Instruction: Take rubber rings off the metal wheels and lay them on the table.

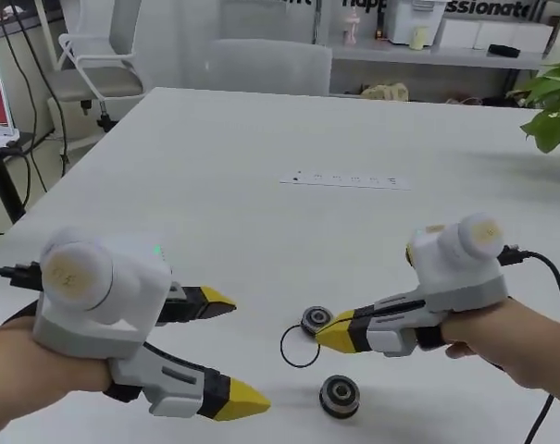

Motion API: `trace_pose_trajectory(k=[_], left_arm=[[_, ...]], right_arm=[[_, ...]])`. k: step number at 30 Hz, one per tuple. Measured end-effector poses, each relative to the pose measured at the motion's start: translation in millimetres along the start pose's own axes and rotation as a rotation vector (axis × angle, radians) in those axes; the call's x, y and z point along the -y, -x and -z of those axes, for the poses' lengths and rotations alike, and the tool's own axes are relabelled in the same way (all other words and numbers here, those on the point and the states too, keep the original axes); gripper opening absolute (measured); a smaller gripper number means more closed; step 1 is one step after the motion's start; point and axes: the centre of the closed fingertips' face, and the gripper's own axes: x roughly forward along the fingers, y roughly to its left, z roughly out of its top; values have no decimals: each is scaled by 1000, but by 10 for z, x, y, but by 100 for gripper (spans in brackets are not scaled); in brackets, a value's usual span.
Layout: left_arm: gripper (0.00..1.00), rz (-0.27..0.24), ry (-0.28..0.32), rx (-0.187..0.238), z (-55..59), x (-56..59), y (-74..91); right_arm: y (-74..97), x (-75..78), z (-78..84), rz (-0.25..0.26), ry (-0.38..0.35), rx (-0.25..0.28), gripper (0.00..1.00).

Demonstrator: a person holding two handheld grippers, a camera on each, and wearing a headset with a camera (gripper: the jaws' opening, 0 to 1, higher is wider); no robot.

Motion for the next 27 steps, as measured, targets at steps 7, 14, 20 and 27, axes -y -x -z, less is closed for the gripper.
trace_pose_trajectory(k=[7,14,20,27], left_arm=[[69,-14,9,-3,34,-21,57],[71,-22,16,-11,73,-20,91],[74,-39,23,-9,97,-37,119],[74,-41,25,-17,134,-25,125]], right_arm=[[-84,30,4,4,-2,-7,0],[-181,70,55,13,-13,-19,0],[-228,88,108,18,-28,-29,0],[-303,112,184,28,-32,-58,0]])
